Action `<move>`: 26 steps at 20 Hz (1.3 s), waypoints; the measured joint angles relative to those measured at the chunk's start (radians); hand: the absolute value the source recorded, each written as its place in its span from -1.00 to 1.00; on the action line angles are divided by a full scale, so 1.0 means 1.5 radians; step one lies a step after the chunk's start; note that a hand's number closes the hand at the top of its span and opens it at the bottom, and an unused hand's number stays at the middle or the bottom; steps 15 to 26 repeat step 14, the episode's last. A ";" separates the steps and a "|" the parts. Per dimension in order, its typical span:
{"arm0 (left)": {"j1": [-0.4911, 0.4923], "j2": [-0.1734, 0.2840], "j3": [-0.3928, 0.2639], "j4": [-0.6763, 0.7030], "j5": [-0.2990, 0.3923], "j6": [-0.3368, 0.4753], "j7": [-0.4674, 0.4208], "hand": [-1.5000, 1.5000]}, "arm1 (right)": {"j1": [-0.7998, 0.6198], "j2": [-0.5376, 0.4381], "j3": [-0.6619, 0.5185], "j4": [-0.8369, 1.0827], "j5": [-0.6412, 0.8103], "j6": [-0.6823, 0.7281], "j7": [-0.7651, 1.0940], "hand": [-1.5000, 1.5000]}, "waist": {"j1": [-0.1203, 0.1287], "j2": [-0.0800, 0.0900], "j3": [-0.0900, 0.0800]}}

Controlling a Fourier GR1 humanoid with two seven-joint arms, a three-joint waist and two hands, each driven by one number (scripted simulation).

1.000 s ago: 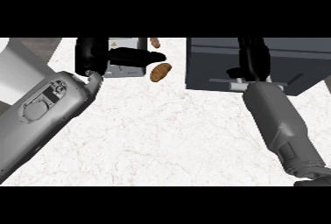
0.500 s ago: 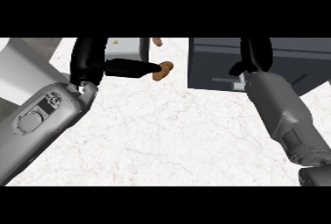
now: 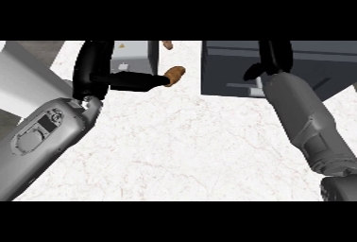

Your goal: Pick up the can, place it into the drawer and close the drawer

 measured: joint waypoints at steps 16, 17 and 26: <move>0.071 0.016 0.023 -0.035 -0.007 -0.007 -0.017 -1.00 | -0.042 0.055 -0.177 -0.025 -0.221 0.130 -0.139 -1.00 | -0.014 -0.005 0.001; 0.071 0.016 0.023 -0.035 -0.007 -0.007 -0.017 -1.00 | -0.042 0.055 -0.177 -0.025 -0.221 0.130 -0.139 -1.00 | -0.014 -0.005 0.001; 0.071 0.016 0.023 -0.035 -0.007 -0.007 -0.017 -1.00 | -0.042 0.055 -0.177 -0.025 -0.221 0.130 -0.139 -1.00 | -0.014 -0.005 0.001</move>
